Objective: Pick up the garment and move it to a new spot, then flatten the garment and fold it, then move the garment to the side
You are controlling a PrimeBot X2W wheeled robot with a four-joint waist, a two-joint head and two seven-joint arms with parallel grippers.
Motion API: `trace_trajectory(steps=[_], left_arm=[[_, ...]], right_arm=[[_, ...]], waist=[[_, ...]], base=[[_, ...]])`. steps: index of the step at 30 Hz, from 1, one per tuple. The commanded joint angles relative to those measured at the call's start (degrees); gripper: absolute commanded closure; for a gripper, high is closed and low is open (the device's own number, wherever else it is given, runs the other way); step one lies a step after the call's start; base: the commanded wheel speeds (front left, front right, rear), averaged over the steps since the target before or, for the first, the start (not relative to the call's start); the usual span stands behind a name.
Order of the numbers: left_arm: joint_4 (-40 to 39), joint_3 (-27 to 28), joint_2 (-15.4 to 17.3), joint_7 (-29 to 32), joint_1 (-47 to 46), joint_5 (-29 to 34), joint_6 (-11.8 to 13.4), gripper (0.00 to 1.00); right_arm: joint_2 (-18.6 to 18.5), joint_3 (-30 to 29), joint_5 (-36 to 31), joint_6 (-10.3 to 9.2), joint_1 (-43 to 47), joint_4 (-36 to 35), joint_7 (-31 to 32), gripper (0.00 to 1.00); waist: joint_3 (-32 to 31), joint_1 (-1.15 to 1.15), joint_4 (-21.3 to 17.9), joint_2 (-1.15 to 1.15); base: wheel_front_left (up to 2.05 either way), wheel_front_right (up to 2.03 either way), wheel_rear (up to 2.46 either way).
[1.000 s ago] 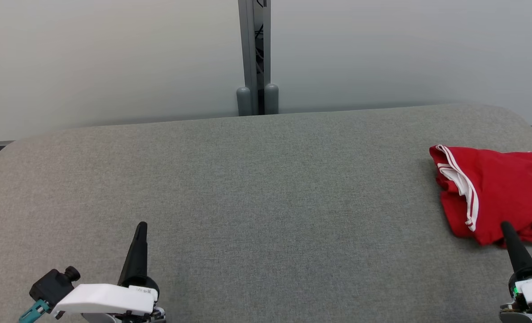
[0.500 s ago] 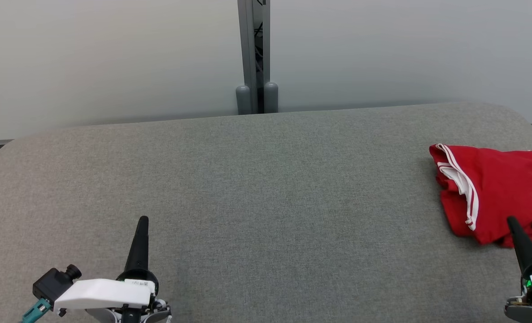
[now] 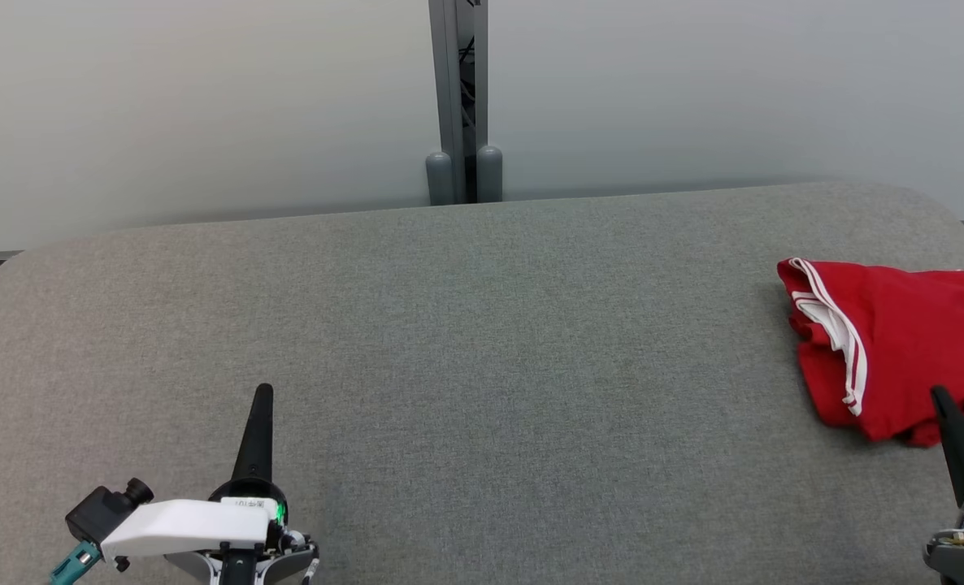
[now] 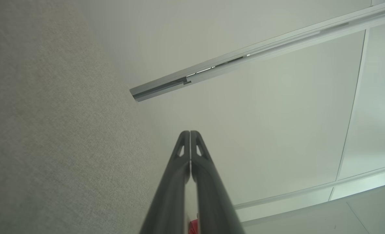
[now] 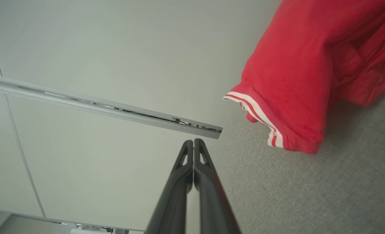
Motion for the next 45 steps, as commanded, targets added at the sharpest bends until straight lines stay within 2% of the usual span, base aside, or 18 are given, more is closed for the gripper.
trace_trajectory(steps=[1,32,45], left_arm=[[-0.06,0.19,0.03,-0.22,-1.56,-1.32,-0.62,1.00],[1.37,0.15,-1.90,-0.28,-3.37,-12.57,-2.63,1.00],[1.35,0.14,-1.90,-0.28,-3.24,-12.57,-2.64,1.00]], right_arm=[[-0.46,-0.74,1.66,0.02,-1.08,0.21,0.72,1.00],[-0.33,-4.41,14.16,0.02,-3.23,3.18,5.02,1.00],[-0.15,-4.44,13.73,0.02,-3.25,3.18,5.02,1.00]], waist=[[0.04,0.00,-0.01,0.00],[0.65,0.00,-0.25,0.00],[0.65,0.00,-0.25,0.00]], base=[[0.00,0.00,0.00],[0.00,0.00,0.00],[0.00,0.00,0.00]])
